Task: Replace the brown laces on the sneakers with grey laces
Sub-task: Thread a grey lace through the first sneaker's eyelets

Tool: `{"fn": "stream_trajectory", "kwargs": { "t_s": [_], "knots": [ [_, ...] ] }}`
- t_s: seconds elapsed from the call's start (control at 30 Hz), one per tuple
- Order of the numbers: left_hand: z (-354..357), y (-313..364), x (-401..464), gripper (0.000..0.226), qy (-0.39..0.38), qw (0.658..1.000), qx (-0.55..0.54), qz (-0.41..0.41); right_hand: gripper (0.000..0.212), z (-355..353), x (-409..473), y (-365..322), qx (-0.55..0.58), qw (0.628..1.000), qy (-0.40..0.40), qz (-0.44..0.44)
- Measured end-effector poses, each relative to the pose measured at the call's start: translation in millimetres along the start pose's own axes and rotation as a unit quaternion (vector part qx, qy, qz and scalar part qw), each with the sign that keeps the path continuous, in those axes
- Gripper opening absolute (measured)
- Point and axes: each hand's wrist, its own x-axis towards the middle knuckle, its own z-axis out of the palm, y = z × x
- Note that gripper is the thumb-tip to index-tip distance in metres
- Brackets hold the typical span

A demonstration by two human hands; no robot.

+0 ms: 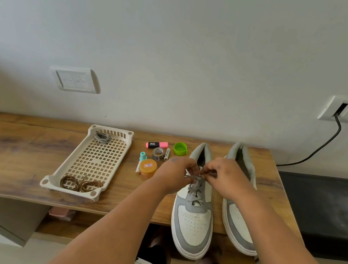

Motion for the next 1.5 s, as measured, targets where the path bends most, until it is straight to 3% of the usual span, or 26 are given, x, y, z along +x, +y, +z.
{"fn": "stream_trajectory", "kwargs": {
  "t_s": [0.3, 0.43, 0.63, 0.83, 0.97, 1.03, 1.13, 1.23, 1.4, 1.5],
  "knots": [
    [0.5, -3.1, 3.2, 0.013, -0.005, 1.000, 0.013, 0.001, 0.012, 2.8, 4.0, 1.6, -0.053, 0.998, -0.031, -0.014],
    [1.5, -5.7, 3.8, 0.013, 0.002, 1.000, 0.017, -0.003, 0.014, 3.4, 3.9, 2.2, -0.013, 0.999, -0.031, -0.008],
    [1.1, -6.2, 4.7, 0.007, -0.004, 1.000, 0.013, -0.004, 0.011, 9.7, -3.1, 1.4, 0.117, 0.990, 0.052, 0.051],
    [2.7, -8.8, 5.4, 0.007, -0.002, 1.000, 0.016, -0.013, 0.007, 7.1, -3.0, -2.0, 0.090, 0.994, 0.014, 0.058],
    [2.1, -11.4, 6.7, 0.008, -0.009, 1.000, 0.003, -0.022, 0.018, 0.8, -4.0, -1.4, 0.072, 0.995, -0.040, 0.052],
    [1.7, -11.9, 6.9, 0.010, -0.015, 1.000, -0.012, -0.021, 0.025, -4.4, -5.6, 1.6, 0.068, 0.997, 0.005, 0.044],
    [-0.5, -10.0, 4.6, 0.009, -0.002, 1.000, -0.017, -0.014, 0.019, -13.2, -11.2, 2.1, 0.132, 0.976, 0.156, 0.071],
    [-1.2, -7.9, 2.8, 0.013, 0.006, 1.000, -0.010, 0.000, 0.006, -5.5, -19.2, -6.4, 0.128, 0.979, 0.092, 0.127],
    [0.2, -5.5, 0.1, 0.011, 0.016, 1.000, 0.007, -0.002, 0.025, 26.1, -25.2, -25.1, 0.073, 0.976, 0.062, 0.194],
    [0.2, -5.7, 0.1, 0.011, 0.021, 1.000, 0.007, -0.001, 0.032, 34.2, -24.8, -32.7, 0.107, 0.964, 0.059, 0.236]
  ]
}}
